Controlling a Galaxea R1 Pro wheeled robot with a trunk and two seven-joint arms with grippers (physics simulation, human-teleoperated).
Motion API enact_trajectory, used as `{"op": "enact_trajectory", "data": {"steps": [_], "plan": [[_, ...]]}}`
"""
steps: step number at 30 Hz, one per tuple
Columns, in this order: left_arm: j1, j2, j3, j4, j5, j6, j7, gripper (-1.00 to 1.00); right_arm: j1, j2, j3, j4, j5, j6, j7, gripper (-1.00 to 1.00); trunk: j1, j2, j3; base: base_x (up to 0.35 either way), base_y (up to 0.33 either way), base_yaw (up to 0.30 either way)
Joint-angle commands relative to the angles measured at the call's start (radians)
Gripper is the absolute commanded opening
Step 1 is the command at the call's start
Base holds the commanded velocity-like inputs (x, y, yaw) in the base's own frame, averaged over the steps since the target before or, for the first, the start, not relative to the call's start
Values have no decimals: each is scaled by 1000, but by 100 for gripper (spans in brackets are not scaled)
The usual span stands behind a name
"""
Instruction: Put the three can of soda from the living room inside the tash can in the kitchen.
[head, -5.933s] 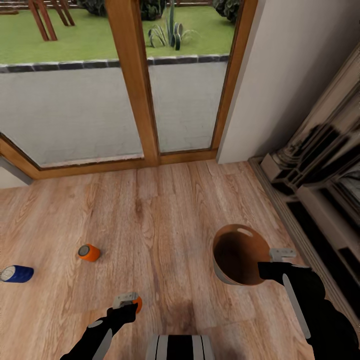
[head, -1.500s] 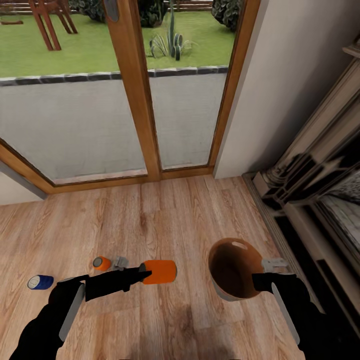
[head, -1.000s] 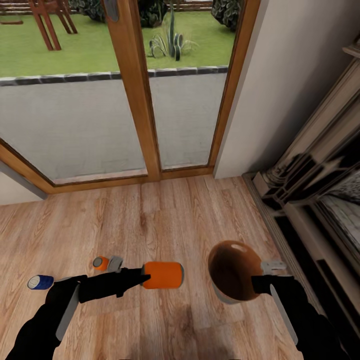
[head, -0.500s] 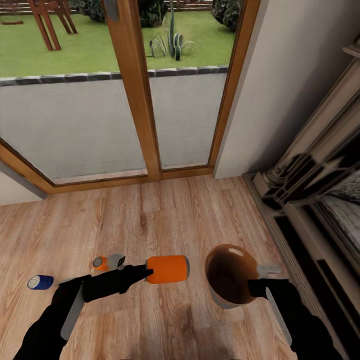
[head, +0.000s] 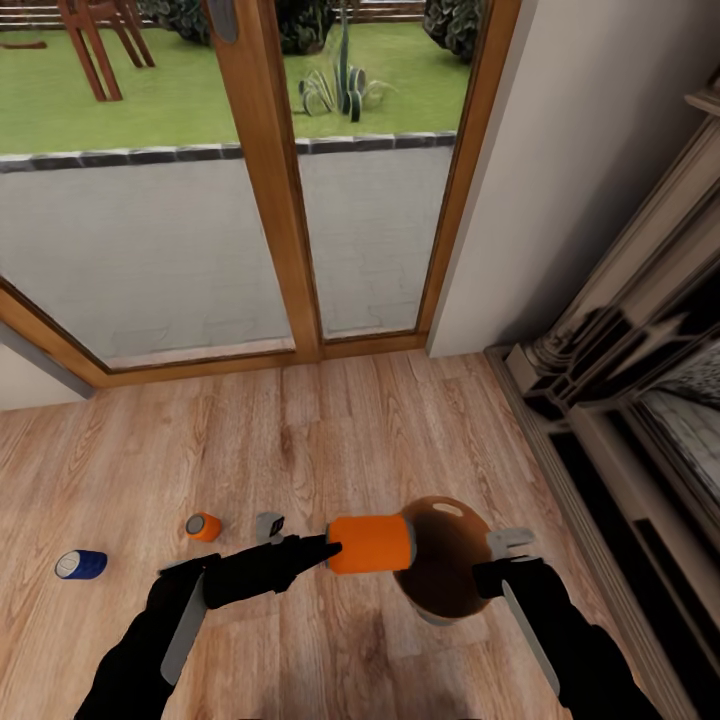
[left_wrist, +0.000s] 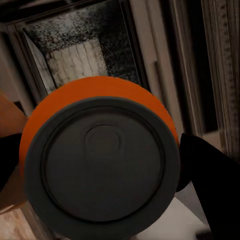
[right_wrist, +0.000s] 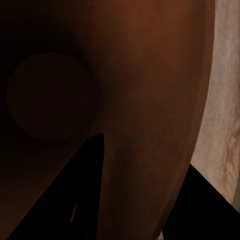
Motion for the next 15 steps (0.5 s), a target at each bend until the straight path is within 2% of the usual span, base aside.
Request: {"op": "enact_trajectory", "data": {"steps": [1,5,7,8,12,15], "plan": [[0,-16,-4,0,-1,-1,5,-100,0,0,3,0,4,0,-5,-100,0,0,0,0,0,0],[0,-38,-9,1,-1,-1,46,-100,0,1,5,1,4,0,-8,-100,0,0,0,0,0,0],[0,-45,-23,2,-1,-2,79,-100,0,6,6,1,4,0,-9,-100,0,0,0,0,0,0],[0,-48,-45,2,-1,-2,100,-100,0,12,6,1,4,0,-9,-100,0,0,0,0,0,0],[0,-52,-67,2,-1,-2,120,-100,-1,16,6,1,4,0,-11,-100,0,0,0,0,0,0],[0,-65,-75,2,-1,-2,163,-100,-1,17,6,1,4,0,-11,-100,0,0,0,0,0,0]]}}
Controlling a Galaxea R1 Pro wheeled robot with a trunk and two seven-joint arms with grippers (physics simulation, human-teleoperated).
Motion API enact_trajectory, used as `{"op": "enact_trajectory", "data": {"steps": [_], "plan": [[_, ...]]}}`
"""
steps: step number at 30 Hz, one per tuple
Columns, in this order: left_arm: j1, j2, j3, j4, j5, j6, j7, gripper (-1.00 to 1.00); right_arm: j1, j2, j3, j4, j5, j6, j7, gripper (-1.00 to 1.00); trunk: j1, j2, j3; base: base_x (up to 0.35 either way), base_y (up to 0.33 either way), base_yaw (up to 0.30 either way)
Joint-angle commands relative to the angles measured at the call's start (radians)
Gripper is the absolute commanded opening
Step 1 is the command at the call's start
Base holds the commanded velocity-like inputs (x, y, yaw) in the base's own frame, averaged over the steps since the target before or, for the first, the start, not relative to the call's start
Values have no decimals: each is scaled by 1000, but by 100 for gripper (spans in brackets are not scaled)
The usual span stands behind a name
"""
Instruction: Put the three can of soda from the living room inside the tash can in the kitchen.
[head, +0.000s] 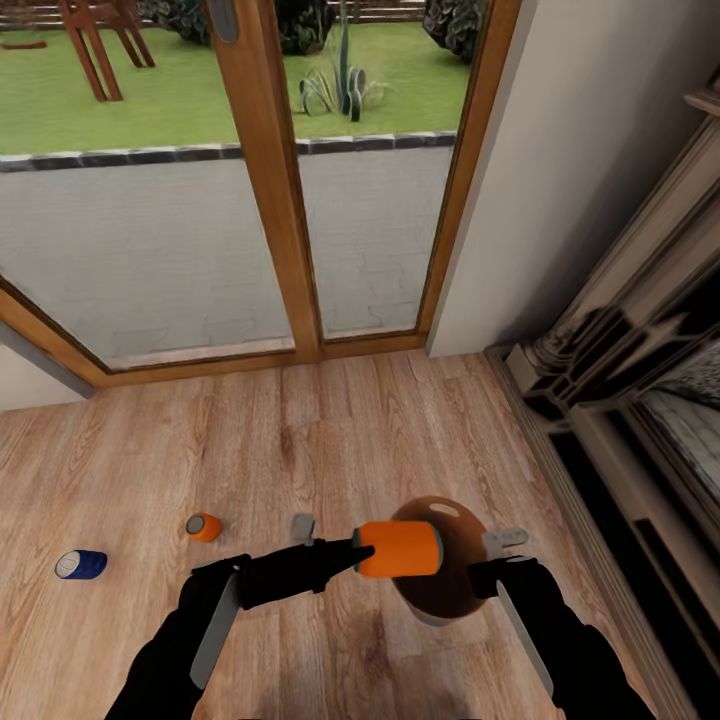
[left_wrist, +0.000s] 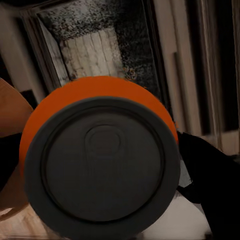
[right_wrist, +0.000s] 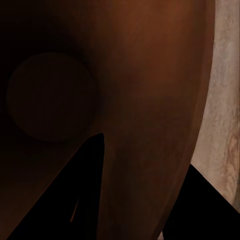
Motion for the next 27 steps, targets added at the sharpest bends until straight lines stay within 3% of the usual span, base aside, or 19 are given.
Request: {"op": "enact_trajectory", "data": {"steps": [1,5,13,17,27], "plan": [[0,-6,-2,1,1,0,25,-100,0,0,1,0,-9,-1,-1,-100,0,0,0,0,0,0],[0,-27,-6,19,1,-1,81,-100,0,1,1,0,-9,-1,-1,-100,0,0,0,0,0,0],[0,-42,-12,28,2,-1,146,-100,0,1,1,0,-9,-1,-1,-100,0,0,0,0,0,0],[0,-67,-14,29,2,-1,192,-100,0,1,1,0,-9,-1,-1,-100,0,0,0,0,0,0],[0,-93,-30,29,2,-1,268,-100,0,1,1,0,-9,-1,-1,-100,0,0,0,0,0,0]]}}
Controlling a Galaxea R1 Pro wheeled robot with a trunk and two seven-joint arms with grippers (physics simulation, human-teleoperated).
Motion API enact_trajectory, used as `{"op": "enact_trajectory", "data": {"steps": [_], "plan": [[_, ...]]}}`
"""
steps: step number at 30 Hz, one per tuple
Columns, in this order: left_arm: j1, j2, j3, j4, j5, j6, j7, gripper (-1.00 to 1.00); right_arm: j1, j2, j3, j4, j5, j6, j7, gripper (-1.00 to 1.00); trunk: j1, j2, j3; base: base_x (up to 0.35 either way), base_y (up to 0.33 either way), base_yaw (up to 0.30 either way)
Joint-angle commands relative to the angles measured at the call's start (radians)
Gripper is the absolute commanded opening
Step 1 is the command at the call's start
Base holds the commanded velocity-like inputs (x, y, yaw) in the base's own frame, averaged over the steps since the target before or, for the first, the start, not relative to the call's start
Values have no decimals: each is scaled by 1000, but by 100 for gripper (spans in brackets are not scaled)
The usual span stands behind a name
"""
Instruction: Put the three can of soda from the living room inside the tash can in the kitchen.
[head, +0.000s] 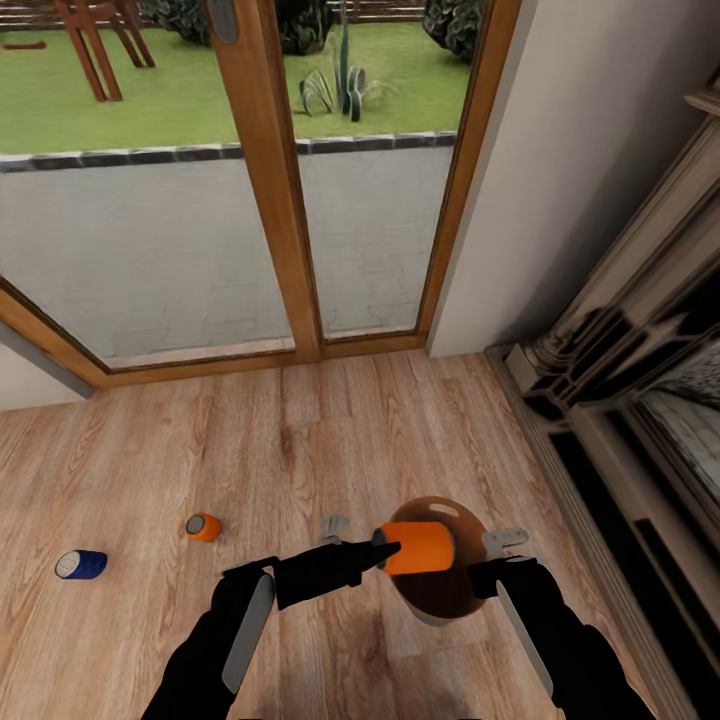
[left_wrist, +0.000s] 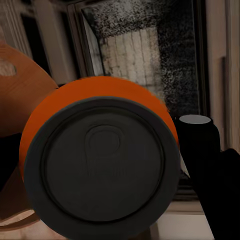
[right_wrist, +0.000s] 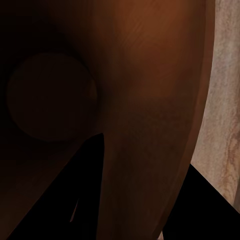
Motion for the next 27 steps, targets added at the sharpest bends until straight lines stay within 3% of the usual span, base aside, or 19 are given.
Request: {"op": "enact_trajectory", "data": {"steps": [1,6,7,23,27], "plan": [[0,0,-1,0,1,0,7,-100,0,0,0,0,-8,-1,-1,-100,0,0,0,0,0,0],[0,0,-2,-1,1,0,25,-100,0,0,0,0,-8,-1,-1,-100,0,0,0,0,0,0],[0,0,-2,-1,1,0,28,100,0,1,0,0,-8,-1,-1,-100,0,0,0,0,0,0],[0,0,-2,0,2,1,30,100,0,1,0,0,-8,-1,-1,-100,0,0,0,0,0,0],[0,3,8,-3,4,2,-21,100,0,0,0,0,-8,-1,-1,-100,0,0,0,0,0,0]]}}
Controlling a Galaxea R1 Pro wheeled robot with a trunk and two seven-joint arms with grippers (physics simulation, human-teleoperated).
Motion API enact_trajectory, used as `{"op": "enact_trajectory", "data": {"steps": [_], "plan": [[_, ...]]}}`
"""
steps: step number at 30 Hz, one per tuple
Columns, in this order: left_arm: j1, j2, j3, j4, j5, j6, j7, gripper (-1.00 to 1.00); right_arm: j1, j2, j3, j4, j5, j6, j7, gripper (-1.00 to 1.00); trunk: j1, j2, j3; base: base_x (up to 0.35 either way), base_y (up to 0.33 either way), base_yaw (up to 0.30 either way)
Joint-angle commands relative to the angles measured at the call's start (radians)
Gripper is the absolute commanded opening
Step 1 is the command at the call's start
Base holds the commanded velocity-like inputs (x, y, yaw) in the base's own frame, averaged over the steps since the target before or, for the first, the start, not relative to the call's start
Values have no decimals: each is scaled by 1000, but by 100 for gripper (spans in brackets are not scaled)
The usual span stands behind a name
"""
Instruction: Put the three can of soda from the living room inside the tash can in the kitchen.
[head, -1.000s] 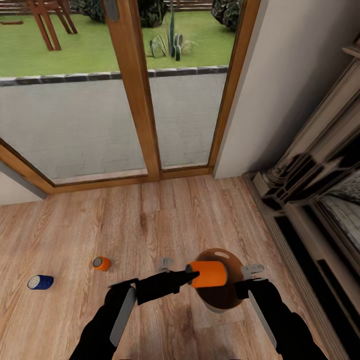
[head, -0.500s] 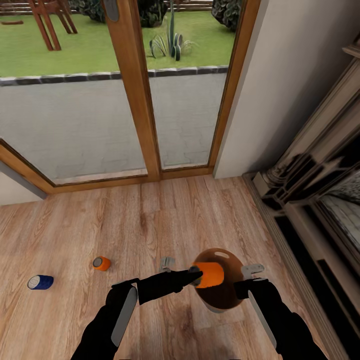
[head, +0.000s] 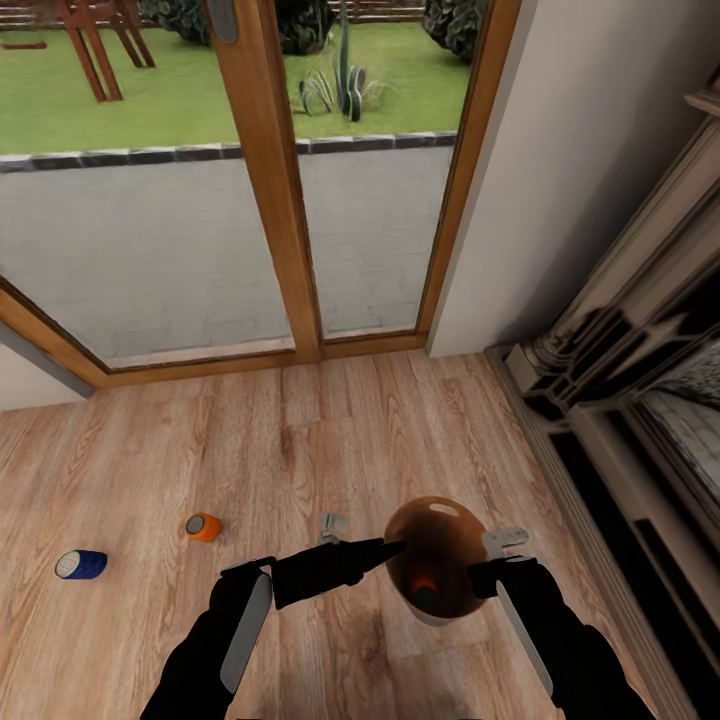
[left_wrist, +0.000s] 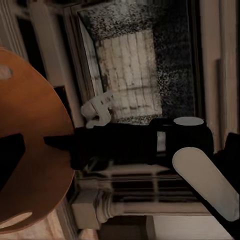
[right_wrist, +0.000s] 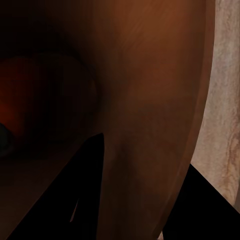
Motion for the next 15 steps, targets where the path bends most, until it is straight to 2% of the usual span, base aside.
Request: {"op": "enact_trajectory", "data": {"steps": [1,3,4,6,7,8,9,12,13,15], "plan": [[0,19,2,0,0,0,-41,100,0,0,0,0,-4,0,0,-100,0,0,0,0,0,0],[0,50,4,1,0,0,-93,100,0,0,0,0,-5,0,0,-100,0,0,0,0,0,0],[0,91,6,3,0,0,-155,100,0,0,0,0,-5,0,0,-100,0,0,0,0,0,0],[0,133,10,4,0,0,-208,100,0,0,0,0,-5,1,1,-100,0,0,0,0,0,0],[0,171,18,5,-1,-1,-246,100,0,0,0,0,-5,1,2,-100,0,0,0,0,0,0],[0,190,25,5,-1,-1,-260,100,0,0,0,0,-5,1,2,-100,0,0,0,0,0,0],[0,225,42,14,-2,-2,-278,100,0,0,0,-1,-6,2,3,-100,0,0,0,0,0,0],[0,263,68,55,-4,-6,-294,100,0,0,0,-2,-6,2,5,-100,0,0,0,0,0,0],[0,285,85,98,-5,-8,-299,100,0,0,0,-3,-6,2,6,-100,0,0,0,0,0,0],[0,311,102,143,-6,-20,-302,100,0,0,0,-4,-7,2,6,-100,0,0,0,0,0,0]]}}
